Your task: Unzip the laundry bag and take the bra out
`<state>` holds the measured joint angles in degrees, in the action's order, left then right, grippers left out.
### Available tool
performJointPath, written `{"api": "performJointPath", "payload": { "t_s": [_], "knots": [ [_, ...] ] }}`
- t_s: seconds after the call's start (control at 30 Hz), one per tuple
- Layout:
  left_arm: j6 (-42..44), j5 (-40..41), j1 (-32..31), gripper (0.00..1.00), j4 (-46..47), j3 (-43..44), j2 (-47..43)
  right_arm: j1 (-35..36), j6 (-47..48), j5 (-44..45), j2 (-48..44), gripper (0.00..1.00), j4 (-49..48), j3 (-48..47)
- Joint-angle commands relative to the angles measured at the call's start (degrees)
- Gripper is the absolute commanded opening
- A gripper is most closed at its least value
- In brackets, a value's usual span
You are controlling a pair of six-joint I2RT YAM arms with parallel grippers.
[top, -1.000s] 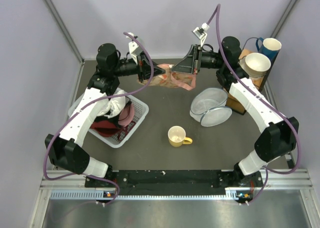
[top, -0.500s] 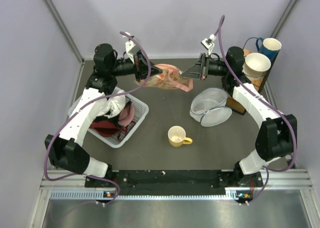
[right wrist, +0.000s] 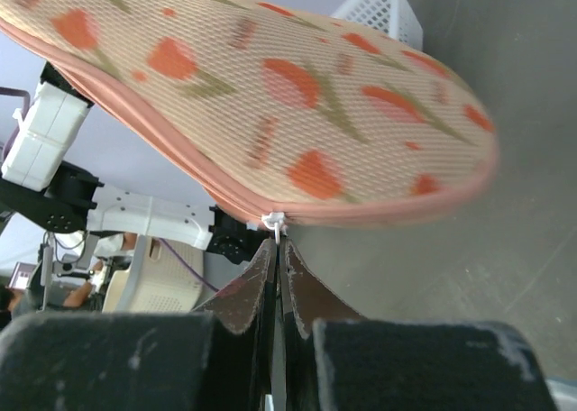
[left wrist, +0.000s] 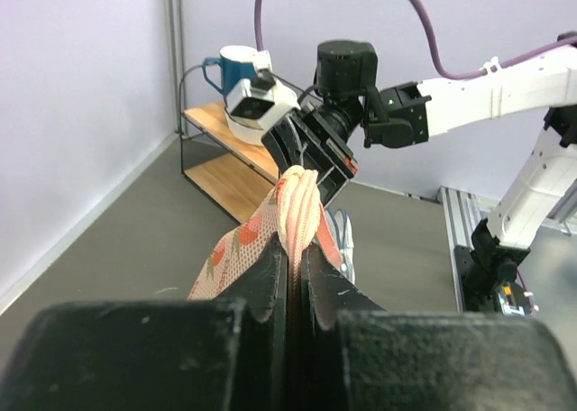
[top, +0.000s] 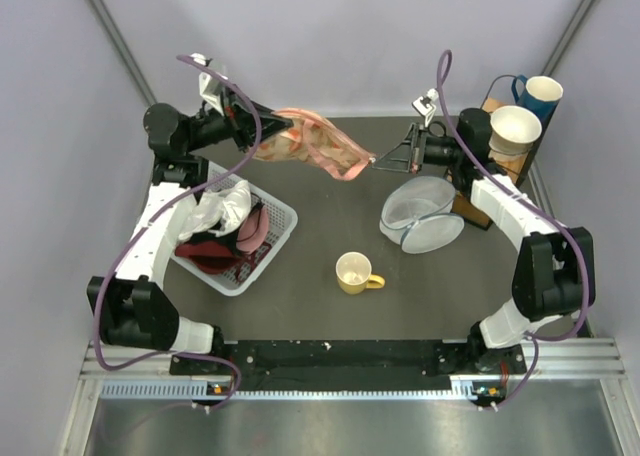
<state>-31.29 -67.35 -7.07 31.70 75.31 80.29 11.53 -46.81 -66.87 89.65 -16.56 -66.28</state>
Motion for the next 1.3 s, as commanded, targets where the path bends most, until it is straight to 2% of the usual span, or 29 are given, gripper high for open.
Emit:
{"api": "performJointPath", "payload": {
  "t_s": [0.0, 0.17, 0.3, 0.33, 0.37, 0.43, 0.5, 0.57, 0.63, 0.7, 0.8, 0.87, 0.93, 1.07, 1.1, 1.23, 1.27],
  "knots": [
    [-11.59, 0.99, 3.38, 0.00, 20.32, -0.16, -1.89, -2.74, 4.61, 0.60, -2.63, 0.00, 2.75, 0.72],
    [-20.20, 1.96, 4.70, 0.00, 29.19, -1.04, -0.40, -2.56, 7.33, 1.04, -2.72, 0.00, 5.91, -0.69],
    [-27.32, 2.58, 5.75, 0.00, 38.93, -1.22, 1.36, -2.48, 15.75, 3.32, -4.12, 0.01, 17.66, -3.59],
    [-28.55, 2.49, 5.84, 0.00, 39.31, -1.04, 2.05, -2.48, 17.26, 5.15, -5.52, 0.16, 19.87, -4.90],
    [-28.91, 2.40, 5.84, 0.00, 39.40, -0.69, 2.15, -2.48, 18.93, 6.48, -6.58, 0.48, 21.55, -5.43],
    [-29.70, 1.96, 5.75, 0.00, 39.66, -0.69, 2.59, -2.13, 24.38, 11.55, -9.99, 0.66, 26.74, -7.62],
    [-30.06, 1.70, 5.75, 0.00, 39.49, -0.60, 2.68, -0.99, 29.98, 15.96, -12.03, 0.91, 28.59, -8.60],
    [-30.32, 1.43, 5.75, 0.00, 39.31, -0.69, 2.33, 0.50, 34.30, 24.47, -15.01, 0.99, 28.60, -8.43],
    [-30.32, 1.35, 5.75, 0.00, 39.14, -0.86, 1.89, 3.23, 40.11, 32.02, -16.08, 0.99, 26.24, -7.29],
    [-30.24, 1.08, 5.75, 0.00, 39.05, -1.04, 1.45, 3.85, 43.44, 32.07, -15.82, 0.99, 22.73, -6.06],
    [-29.71, 0.73, 5.75, 0.00, 38.08, -1.48, 0.48, 5.43, 48.19, 34.25, -16.69, 0.98, 9.47, -0.36],
    [-29.27, 0.56, 5.75, 0.00, 37.30, -1.92, -0.22, 6.92, 50.40, 37.07, -16.26, 0.98, 5.76, 1.16],
    [-29.01, 0.47, 5.67, 0.00, 37.03, -2.18, -0.92, 7.89, 53.04, 36.47, -13.81, 0.98, 6.62, -1.38],
    [-29.36, 0.29, 5.66, 0.00, 37.20, -2.71, -1.28, 9.47, 53.58, 34.10, -9.41, 0.96, 3.39, -3.33],
    [-29.53, 0.12, 5.66, 0.00, 37.55, -2.80, -1.36, 9.74, 51.83, 33.57, -8.79, 0.95, -1.15, -2.89],
    [-30.67, -0.23, 5.66, 0.00, 38.08, -2.89, -1.37, 9.74, 47.95, 31.72, -5.28, 0.91, -9.27, -2.62],
    [-30.67, -0.41, 5.58, 0.00, 38.17, -2.89, -1.45, 9.65, 47.34, 31.02, -4.92, 0.87, -10.33, -2.80]
  ]
}}
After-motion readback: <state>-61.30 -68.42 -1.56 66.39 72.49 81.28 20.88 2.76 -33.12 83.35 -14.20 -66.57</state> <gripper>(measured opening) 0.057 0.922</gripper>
